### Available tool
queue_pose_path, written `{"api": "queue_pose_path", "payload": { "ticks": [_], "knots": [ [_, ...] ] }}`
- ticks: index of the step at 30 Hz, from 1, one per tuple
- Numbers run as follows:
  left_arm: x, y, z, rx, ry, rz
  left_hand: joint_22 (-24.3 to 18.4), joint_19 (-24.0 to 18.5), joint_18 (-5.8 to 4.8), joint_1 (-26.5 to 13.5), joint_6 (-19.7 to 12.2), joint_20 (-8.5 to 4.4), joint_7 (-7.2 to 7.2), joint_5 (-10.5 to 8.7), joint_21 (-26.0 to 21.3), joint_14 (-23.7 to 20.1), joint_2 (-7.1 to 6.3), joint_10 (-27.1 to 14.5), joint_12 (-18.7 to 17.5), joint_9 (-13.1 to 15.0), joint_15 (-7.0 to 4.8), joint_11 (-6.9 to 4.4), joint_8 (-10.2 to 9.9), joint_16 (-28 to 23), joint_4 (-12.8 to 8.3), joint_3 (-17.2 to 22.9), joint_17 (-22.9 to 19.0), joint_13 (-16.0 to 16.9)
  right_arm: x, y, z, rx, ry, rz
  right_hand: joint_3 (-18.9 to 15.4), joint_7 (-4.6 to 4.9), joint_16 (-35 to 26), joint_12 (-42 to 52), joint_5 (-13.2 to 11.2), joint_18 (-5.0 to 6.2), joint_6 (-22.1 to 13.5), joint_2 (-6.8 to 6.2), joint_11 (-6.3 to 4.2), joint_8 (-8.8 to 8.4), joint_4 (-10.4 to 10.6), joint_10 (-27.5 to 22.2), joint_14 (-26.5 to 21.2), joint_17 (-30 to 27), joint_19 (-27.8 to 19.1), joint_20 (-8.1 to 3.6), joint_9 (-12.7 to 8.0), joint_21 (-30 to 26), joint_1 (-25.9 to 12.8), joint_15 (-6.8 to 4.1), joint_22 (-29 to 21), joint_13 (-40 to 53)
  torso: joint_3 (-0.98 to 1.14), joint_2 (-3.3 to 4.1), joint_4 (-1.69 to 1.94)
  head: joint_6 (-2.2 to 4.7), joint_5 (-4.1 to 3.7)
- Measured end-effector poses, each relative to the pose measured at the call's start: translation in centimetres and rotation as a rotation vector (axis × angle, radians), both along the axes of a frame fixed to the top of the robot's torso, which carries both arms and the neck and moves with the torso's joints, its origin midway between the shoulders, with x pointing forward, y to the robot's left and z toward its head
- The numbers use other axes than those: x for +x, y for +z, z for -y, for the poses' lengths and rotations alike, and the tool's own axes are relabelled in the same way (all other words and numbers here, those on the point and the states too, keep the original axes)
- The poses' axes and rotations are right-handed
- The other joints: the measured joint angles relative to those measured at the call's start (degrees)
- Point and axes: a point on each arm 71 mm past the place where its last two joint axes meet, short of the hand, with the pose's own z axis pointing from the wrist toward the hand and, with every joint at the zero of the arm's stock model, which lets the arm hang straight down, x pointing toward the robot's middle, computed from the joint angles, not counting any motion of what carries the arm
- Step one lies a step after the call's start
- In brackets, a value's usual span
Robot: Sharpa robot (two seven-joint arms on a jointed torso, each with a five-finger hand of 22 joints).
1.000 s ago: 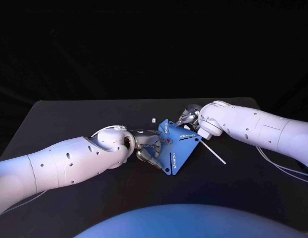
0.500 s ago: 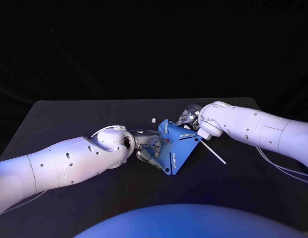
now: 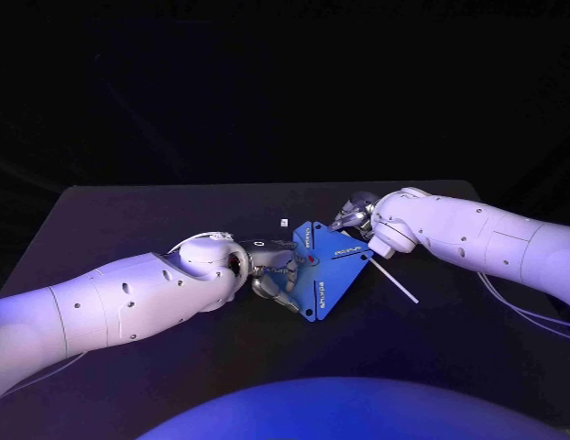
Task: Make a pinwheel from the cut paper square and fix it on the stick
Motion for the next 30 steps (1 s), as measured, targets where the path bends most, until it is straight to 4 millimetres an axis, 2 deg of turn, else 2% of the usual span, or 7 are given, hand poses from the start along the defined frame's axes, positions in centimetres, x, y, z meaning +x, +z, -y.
{"api": "queue_pose_path", "payload": {
  "ticks": [3, 7, 10, 21, 30],
  "knots": [
    [0.00, 0.00, -0.01, 0.000, 0.000, 0.000, 0.0, 0.0, 0.00, 0.1, 0.0, 0.00, 0.00, 0.00, 0.0, 0.0, 0.55, 0.0, 0.0, 0.0, 0.00, 0.00, -0.2, 0.0, 0.0, 0.0, 0.0, 0.0, -0.05, 0.01, 0.06, 0.011, -0.007, -0.002, 0.0, -0.17, 0.0, 0.0, 0.0, 0.00, 0.2, -0.07, -0.15, 0.09, 0.0, -0.2, 0.0, 0.0, 0.0, 0.00, 0.5, 0.0, 0.2, 0.00, 0.0, 0.0, 0.01, -0.01, -0.01, 0.00, 0.05],
    [0.00, -0.01, -0.02, 0.000, 0.000, -0.001, 0.0, 0.0, 0.00, 0.1, 0.0, 0.00, 0.00, 0.00, 0.0, 0.0, 0.55, 0.0, 0.0, 0.0, 0.00, 0.00, -0.2, 0.0, 0.0, 0.0, 0.0, 0.0, -0.10, 0.00, 0.00, 0.022, -0.011, -0.008, -0.3, -0.17, 0.0, 0.0, 0.0, 0.00, 0.2, -0.10, -0.15, 0.08, 0.4, -0.2, 0.0, 0.0, 0.0, 0.00, 1.0, 0.0, 0.2, 0.00, 0.0, 0.0, 0.00, -0.01, -0.01, 0.00, 0.06],
    [0.00, -0.02, -0.02, 0.000, 0.001, -0.001, 0.0, 0.0, 0.00, 0.1, 0.0, 0.00, 0.00, 0.00, 0.0, 0.0, 0.55, 0.0, 0.0, 0.0, 0.00, 0.00, -0.2, 0.0, 0.0, 0.0, 0.0, 0.0, -0.14, -0.01, -0.06, 0.029, -0.011, -0.013, -0.8, 0.03, 0.0, 0.0, 0.0, 0.00, 0.0, -0.90, -0.15, 0.08, 0.8, -0.2, 0.0, 0.0, -0.1, -0.12, 1.4, 0.0, -0.6, 0.00, 0.0, 0.0, -0.01, -0.01, 0.00, 0.00, 0.06],
    [0.01, -0.02, -0.03, 0.000, 0.001, -0.002, 0.0, 0.0, 0.00, 0.1, 0.0, 0.00, 0.00, 0.00, 0.0, 0.0, 0.55, 0.0, 0.0, 0.0, 0.00, 0.00, -0.2, 0.0, 0.2, 0.2, 0.0, 0.0, -0.16, -0.07, -0.46, 0.042, -0.007, -0.025, -1.0, 0.09, 0.0, 0.0, 0.0, 0.00, -0.4, -0.97, -0.14, 0.07, 1.3, -0.2, 0.0, 0.0, -0.2, -0.20, 1.6, 0.0, -1.3, 0.01, 0.0, 0.0, -0.02, 0.00, 0.04, 0.00, 0.14],
    [0.02, -0.01, -0.03, -0.001, 0.001, -0.003, 0.0, 0.0, 0.00, 0.1, 0.0, 0.00, 0.00, 0.00, 0.0, 0.0, 0.55, 0.0, 0.0, 0.0, 0.00, 0.00, -0.2, 0.0, 0.2, 0.2, 0.0, 0.0, 0.05, -0.14, -0.43, 0.040, -0.013, -0.027, -2.3, 1.24, 0.0, 0.0, -0.2, 0.00, -3.1, -2.37, 0.08, -1.20, 2.6, 0.1, 0.0, 0.0, -0.2, -0.19, 1.7, -0.2, -2.7, 0.01, 0.0, 0.0, -0.02, 0.01, 0.04, 0.00, 0.10]
  ]
}}
